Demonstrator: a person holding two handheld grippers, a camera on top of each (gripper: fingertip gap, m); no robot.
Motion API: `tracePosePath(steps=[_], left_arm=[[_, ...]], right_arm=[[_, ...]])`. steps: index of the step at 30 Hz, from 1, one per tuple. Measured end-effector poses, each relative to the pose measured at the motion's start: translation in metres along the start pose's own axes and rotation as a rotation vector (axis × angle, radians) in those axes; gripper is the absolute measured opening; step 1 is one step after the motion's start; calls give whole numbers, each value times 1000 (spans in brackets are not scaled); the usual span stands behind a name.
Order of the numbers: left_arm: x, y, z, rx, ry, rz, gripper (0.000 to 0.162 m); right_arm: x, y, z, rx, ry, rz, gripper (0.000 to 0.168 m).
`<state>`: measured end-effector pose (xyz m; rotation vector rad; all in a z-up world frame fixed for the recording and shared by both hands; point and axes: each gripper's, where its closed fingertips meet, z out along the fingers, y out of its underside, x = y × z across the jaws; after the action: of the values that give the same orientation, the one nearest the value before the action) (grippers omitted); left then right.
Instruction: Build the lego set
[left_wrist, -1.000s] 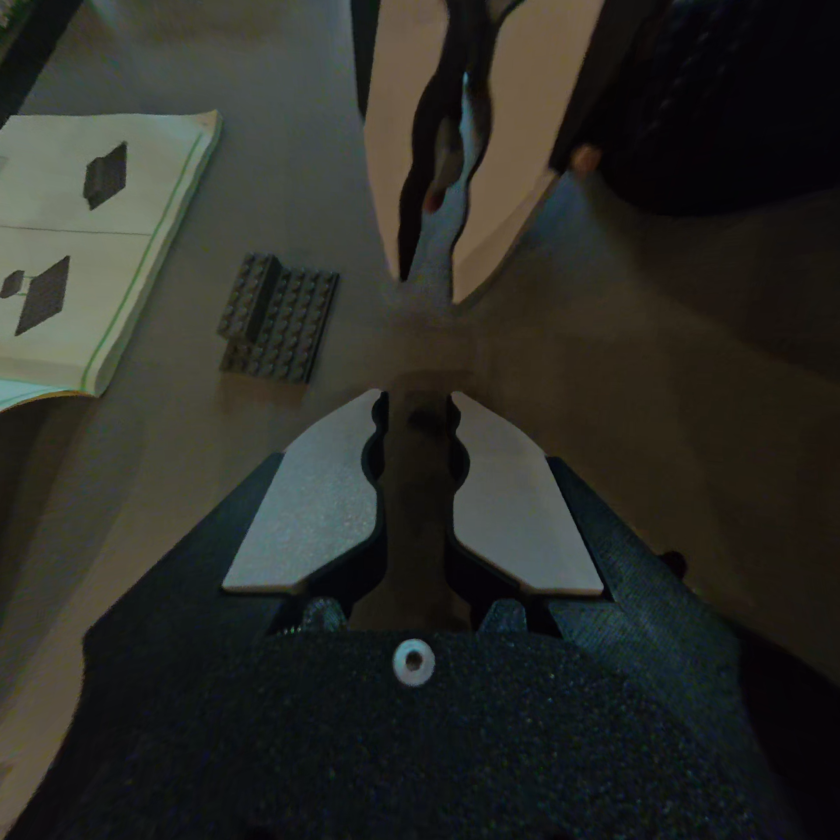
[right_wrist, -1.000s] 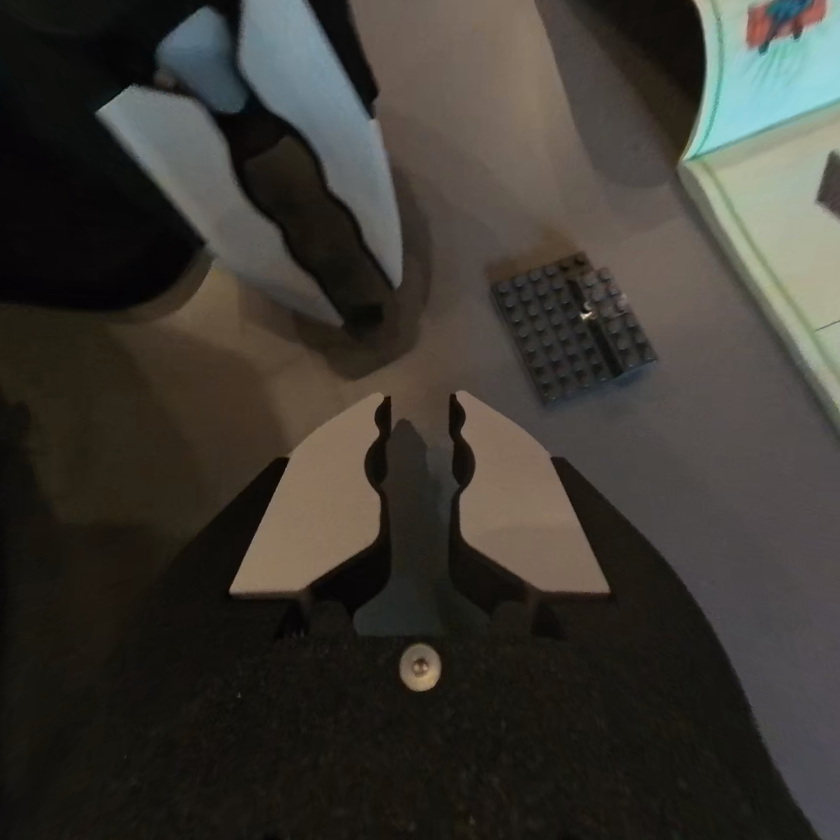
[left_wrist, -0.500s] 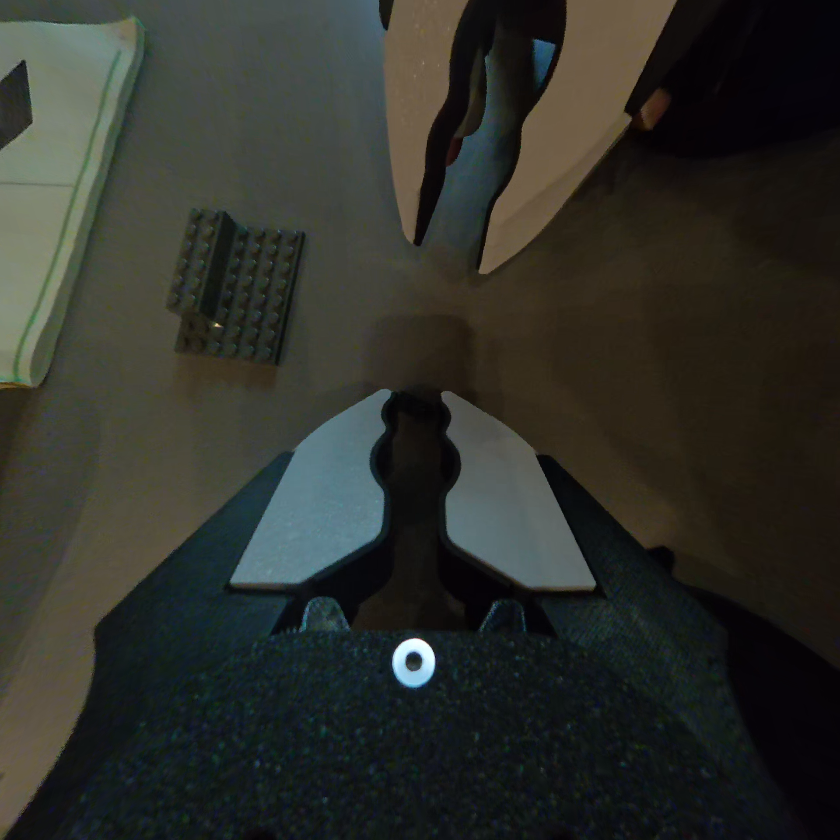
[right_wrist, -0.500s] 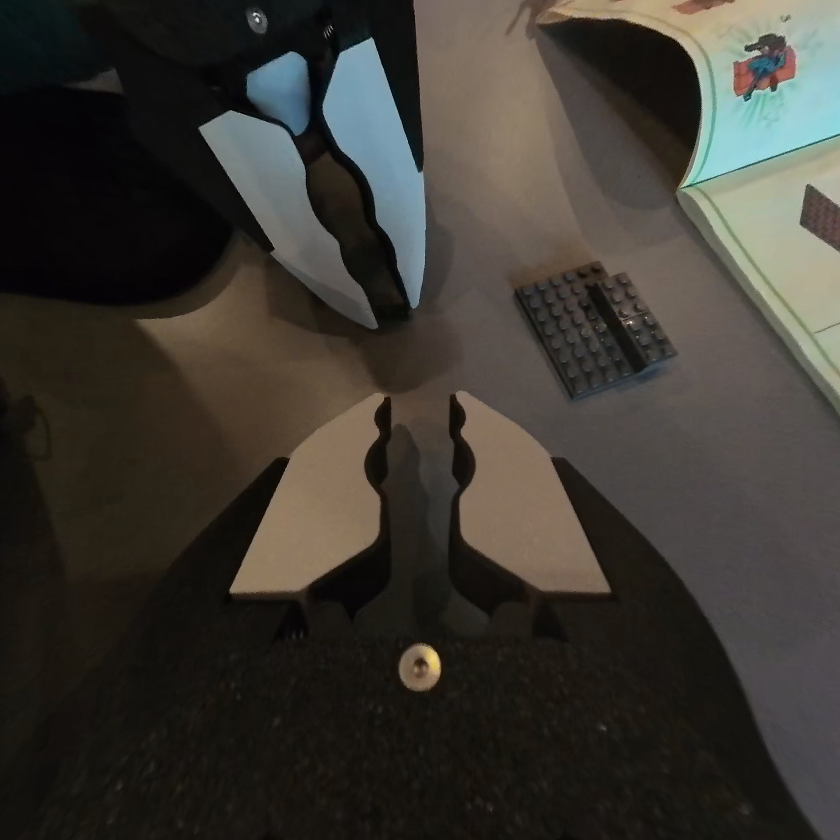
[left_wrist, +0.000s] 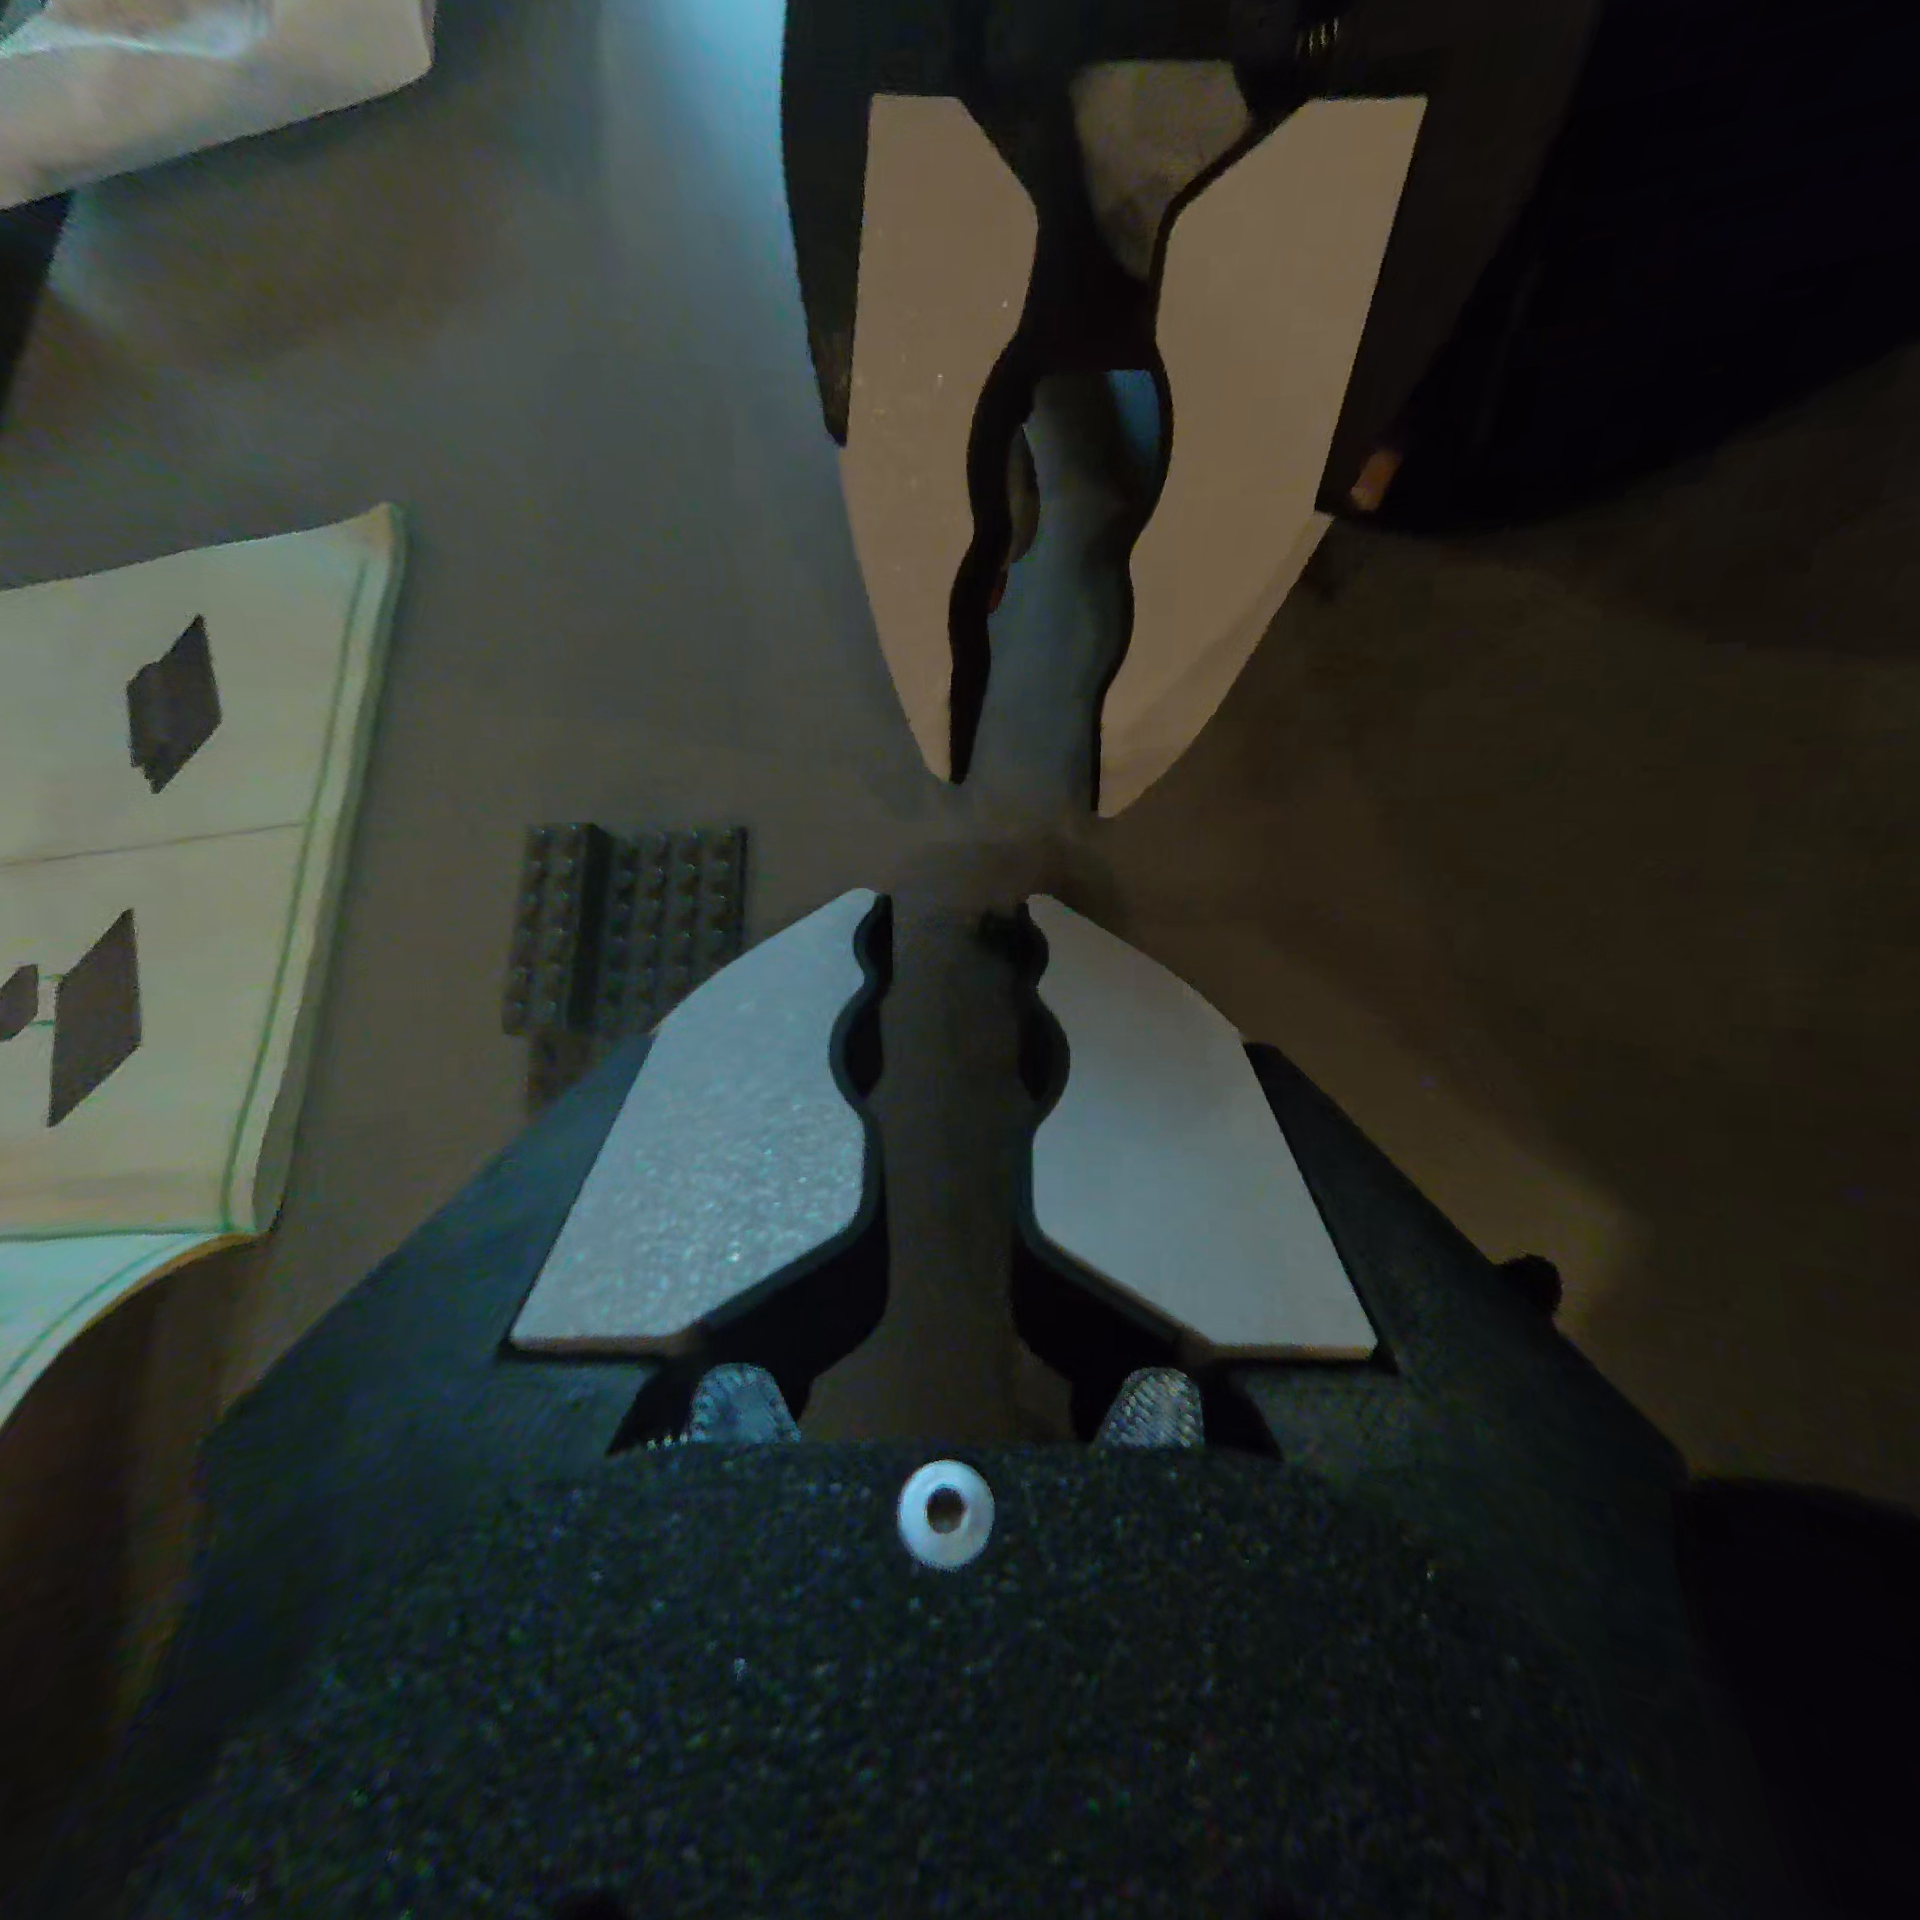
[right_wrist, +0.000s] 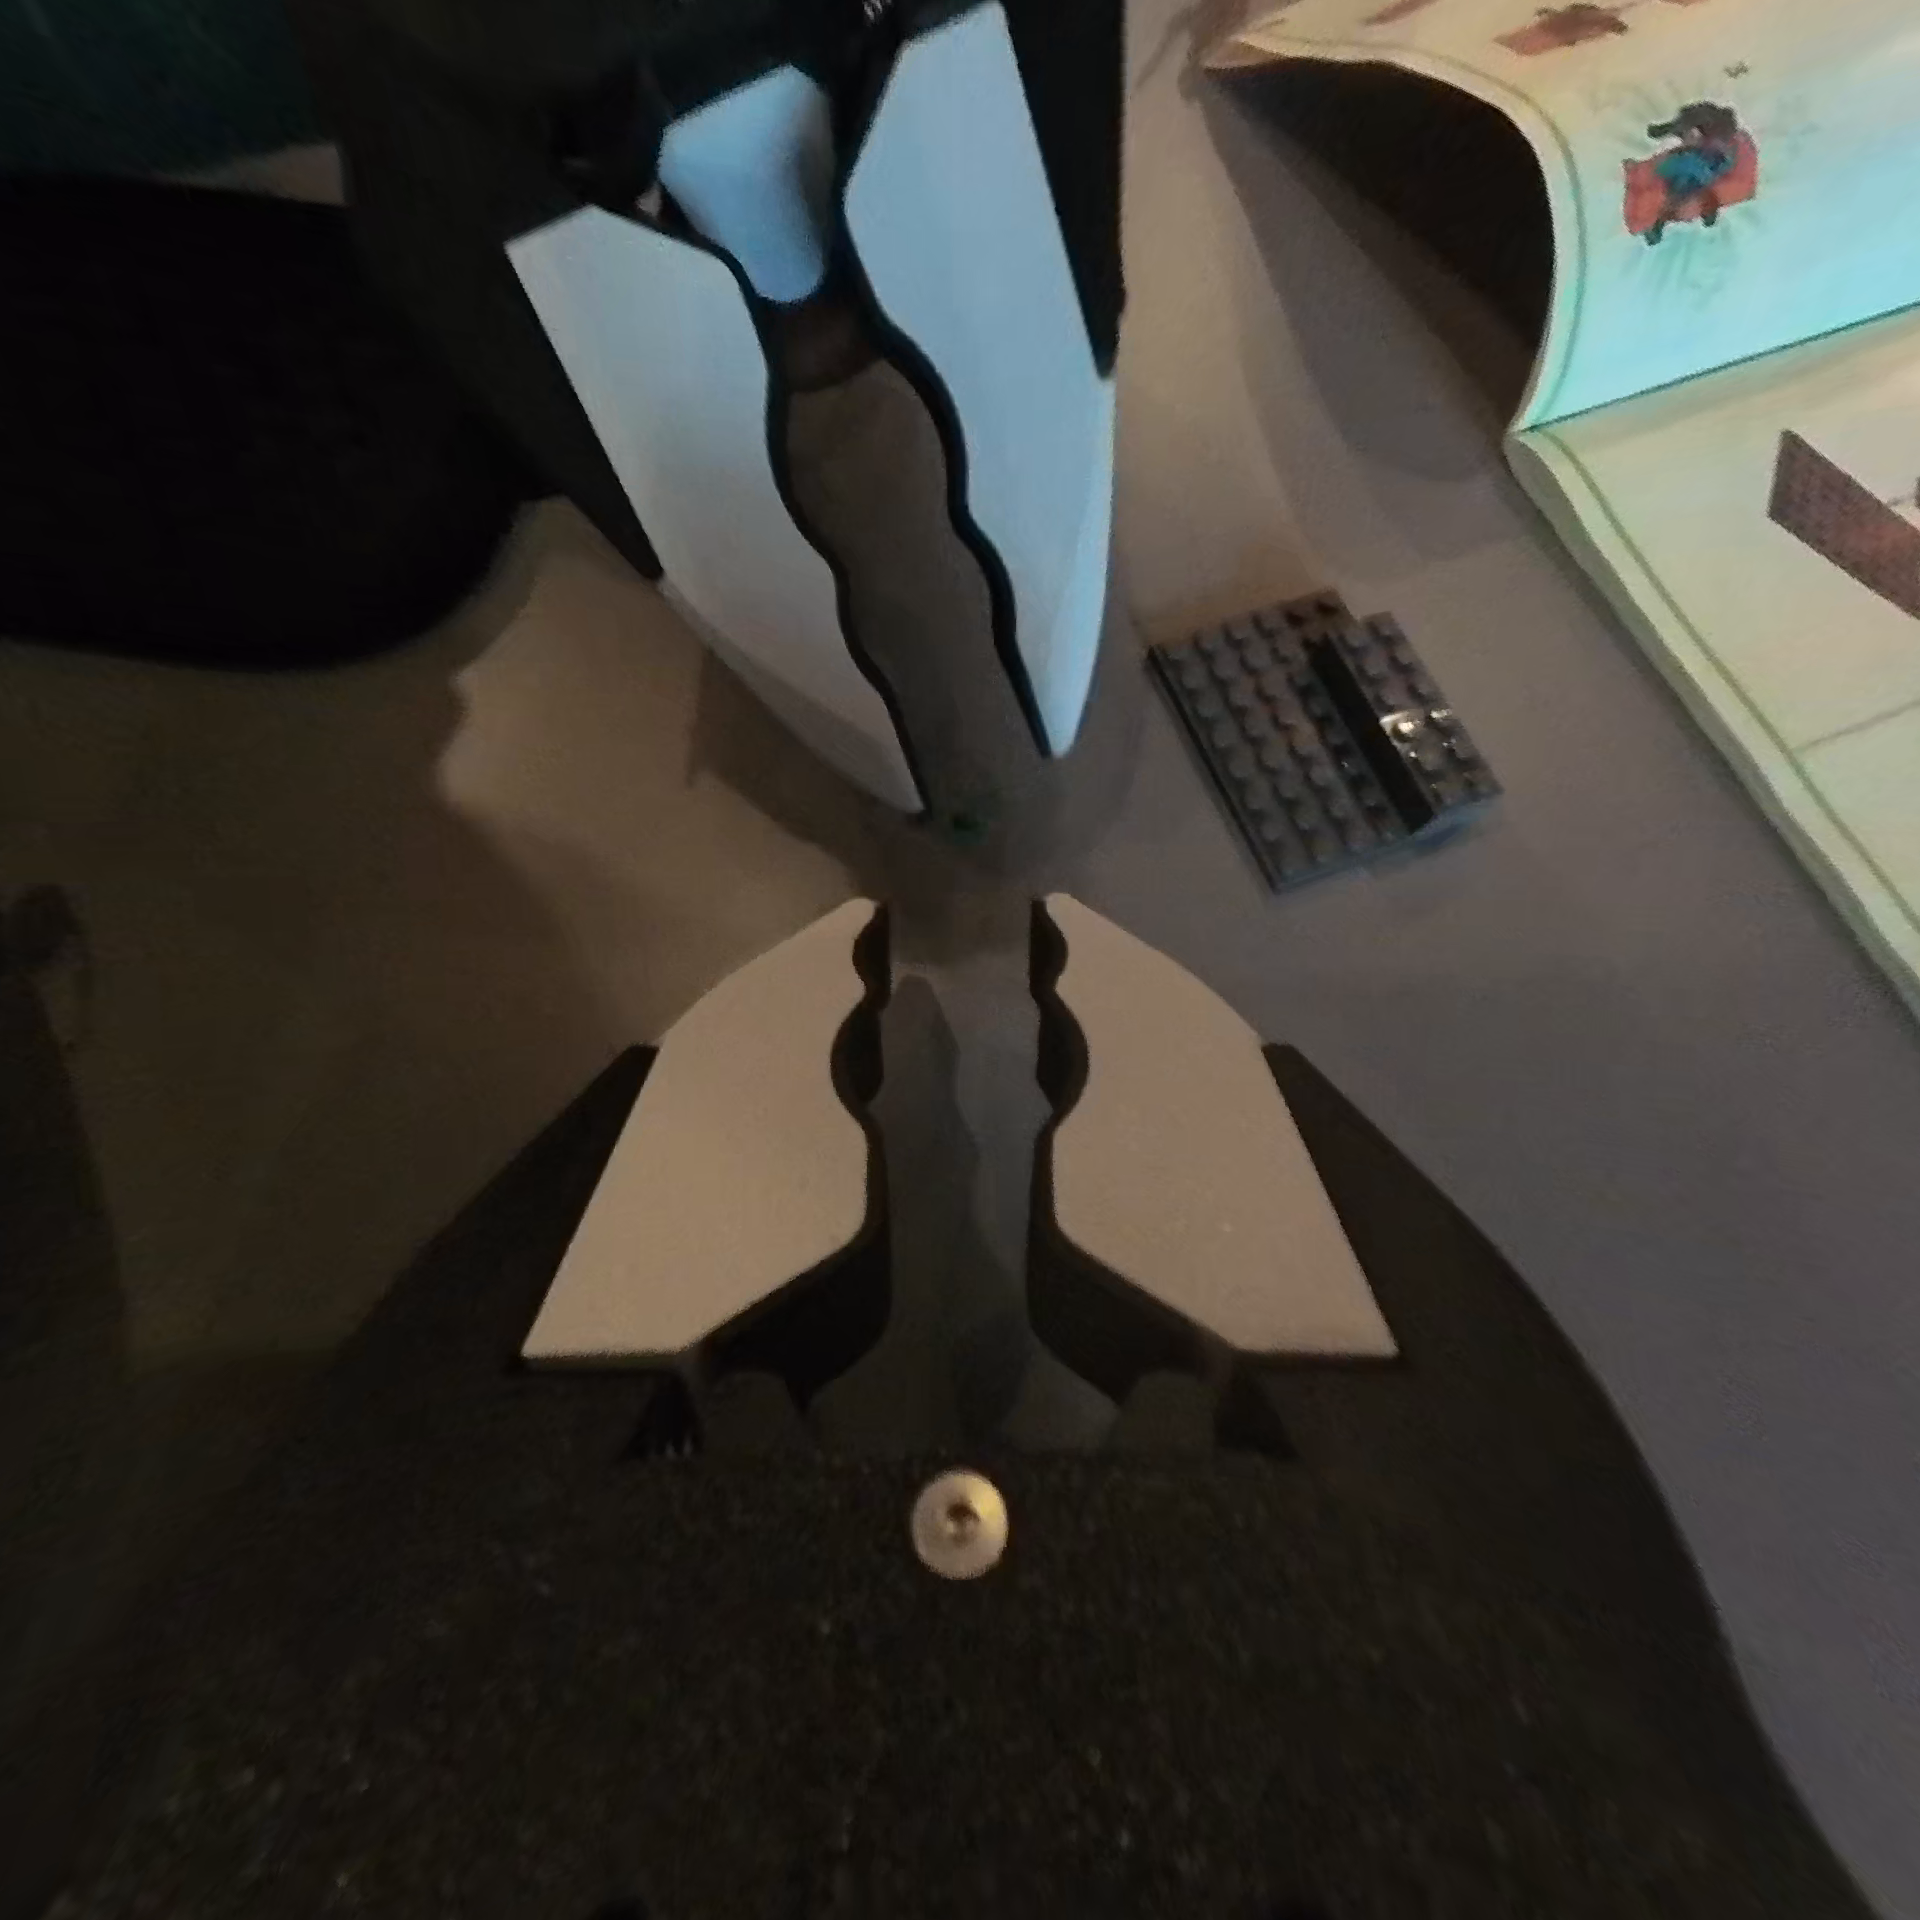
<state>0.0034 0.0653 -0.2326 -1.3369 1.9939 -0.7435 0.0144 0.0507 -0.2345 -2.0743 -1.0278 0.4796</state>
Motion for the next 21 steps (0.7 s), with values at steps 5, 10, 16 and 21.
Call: tracePosePath(steps=[5,10,16,21], left_arm=[[3,12,-14,-8,-50,-44,23],[1,32,-31,-11,-147,-96,19],[-2,43,-37,13,-187,-182,15],[-4,47,-45,-6,-234,-271,12]], right_arm=[[2,5,5,-53,25,-15,25],[-13,4,15,-117,10,-64,27],[-10,3,28,-154,-22,-119,28],[-9,2,30,-184,-64,-117,19]])
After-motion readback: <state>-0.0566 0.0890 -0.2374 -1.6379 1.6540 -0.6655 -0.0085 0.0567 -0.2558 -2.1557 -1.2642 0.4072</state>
